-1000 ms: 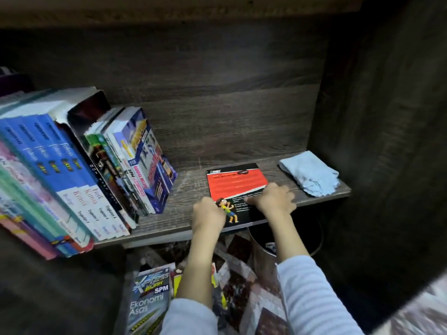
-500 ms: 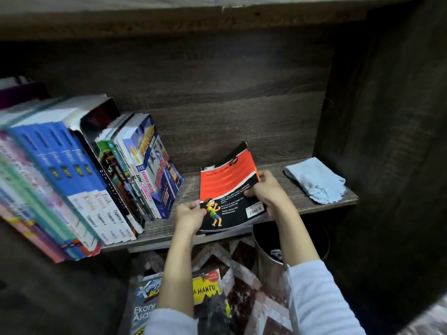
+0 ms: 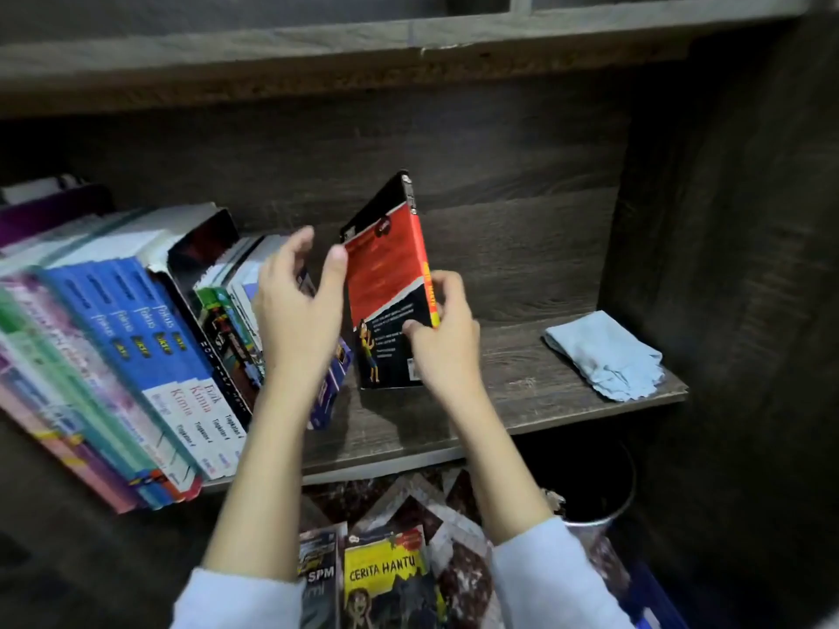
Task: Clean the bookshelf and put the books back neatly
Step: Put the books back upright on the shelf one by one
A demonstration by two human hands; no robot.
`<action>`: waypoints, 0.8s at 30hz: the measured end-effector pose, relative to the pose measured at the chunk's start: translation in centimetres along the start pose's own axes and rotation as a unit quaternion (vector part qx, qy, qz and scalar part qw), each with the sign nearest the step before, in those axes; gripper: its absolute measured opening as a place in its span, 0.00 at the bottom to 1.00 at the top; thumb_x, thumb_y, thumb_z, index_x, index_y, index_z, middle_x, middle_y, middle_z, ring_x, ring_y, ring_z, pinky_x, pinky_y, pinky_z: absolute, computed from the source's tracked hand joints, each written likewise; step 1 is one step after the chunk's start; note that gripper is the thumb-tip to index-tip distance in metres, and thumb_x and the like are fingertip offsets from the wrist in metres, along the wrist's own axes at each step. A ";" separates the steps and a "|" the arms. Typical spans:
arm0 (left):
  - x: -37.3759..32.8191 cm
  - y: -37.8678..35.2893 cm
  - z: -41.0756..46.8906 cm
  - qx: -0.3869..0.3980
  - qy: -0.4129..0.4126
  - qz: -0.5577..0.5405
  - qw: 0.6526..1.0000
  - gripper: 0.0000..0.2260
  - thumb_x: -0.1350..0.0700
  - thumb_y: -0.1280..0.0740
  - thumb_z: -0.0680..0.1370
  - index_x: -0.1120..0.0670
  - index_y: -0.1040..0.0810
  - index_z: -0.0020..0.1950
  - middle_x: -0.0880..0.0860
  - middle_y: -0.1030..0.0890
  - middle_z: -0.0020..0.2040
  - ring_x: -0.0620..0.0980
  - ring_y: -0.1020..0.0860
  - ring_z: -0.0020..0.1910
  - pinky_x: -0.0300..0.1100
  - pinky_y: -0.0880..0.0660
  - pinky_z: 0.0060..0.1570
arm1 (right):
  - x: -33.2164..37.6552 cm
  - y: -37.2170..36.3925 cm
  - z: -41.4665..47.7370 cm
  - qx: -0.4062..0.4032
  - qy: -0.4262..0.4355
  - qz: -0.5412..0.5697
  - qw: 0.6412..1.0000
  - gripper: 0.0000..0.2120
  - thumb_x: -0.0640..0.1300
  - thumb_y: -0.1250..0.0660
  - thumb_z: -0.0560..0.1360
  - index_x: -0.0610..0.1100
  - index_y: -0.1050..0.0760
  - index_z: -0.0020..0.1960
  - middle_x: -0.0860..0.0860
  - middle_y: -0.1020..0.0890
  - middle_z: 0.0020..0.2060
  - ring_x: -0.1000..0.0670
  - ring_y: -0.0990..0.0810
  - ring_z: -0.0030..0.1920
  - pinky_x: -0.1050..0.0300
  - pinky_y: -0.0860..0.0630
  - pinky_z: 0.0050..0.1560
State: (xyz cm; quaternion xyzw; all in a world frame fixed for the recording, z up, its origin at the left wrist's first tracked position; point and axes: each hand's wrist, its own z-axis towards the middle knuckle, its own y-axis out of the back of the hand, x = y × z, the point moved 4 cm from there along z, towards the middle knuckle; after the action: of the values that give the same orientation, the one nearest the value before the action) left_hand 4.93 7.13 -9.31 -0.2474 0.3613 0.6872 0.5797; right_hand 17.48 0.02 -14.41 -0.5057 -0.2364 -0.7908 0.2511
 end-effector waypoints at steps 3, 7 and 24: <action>-2.1 0.6 1.3 0.038 -0.113 0.125 0.985 0.28 0.41 0.36 0.76 0.53 0.34 0.72 0.51 0.31 0.70 0.48 0.34 0.69 0.40 0.41 0.68 | -0.3 -2.3 -1.6 -0.006 0.056 -0.020 0.998 0.21 0.32 0.39 0.74 0.50 0.33 0.63 0.45 0.19 0.47 0.44 0.21 0.46 0.56 0.31 0.43; -0.9 1.2 1.3 0.134 -0.139 0.280 0.941 0.35 0.37 0.39 0.75 0.51 0.45 0.77 0.53 0.39 0.75 0.51 0.42 0.75 0.56 0.57 0.73 | -2.0 -5.7 -4.1 -0.028 0.130 -0.022 0.991 0.21 0.35 0.39 0.75 0.46 0.33 0.67 0.40 0.18 0.49 0.38 0.20 0.47 0.51 0.29 0.45; 5.0 4.1 1.2 0.174 -0.205 0.446 0.854 0.41 0.40 0.29 0.67 0.56 0.39 0.74 0.54 0.34 0.73 0.52 0.38 0.73 0.61 0.51 0.73 | -7.6 -12.0 -3.6 0.291 -0.009 -0.064 0.955 0.34 0.38 0.31 0.73 0.51 0.44 0.72 0.43 0.25 0.62 0.43 0.24 0.60 0.59 0.31 0.56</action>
State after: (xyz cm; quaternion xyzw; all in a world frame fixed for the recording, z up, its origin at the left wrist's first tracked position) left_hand -0.02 10.86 -11.53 0.1916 0.4198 0.8330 0.3053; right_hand 10.11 8.11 -24.24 -0.4018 -0.4901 -0.6976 0.3343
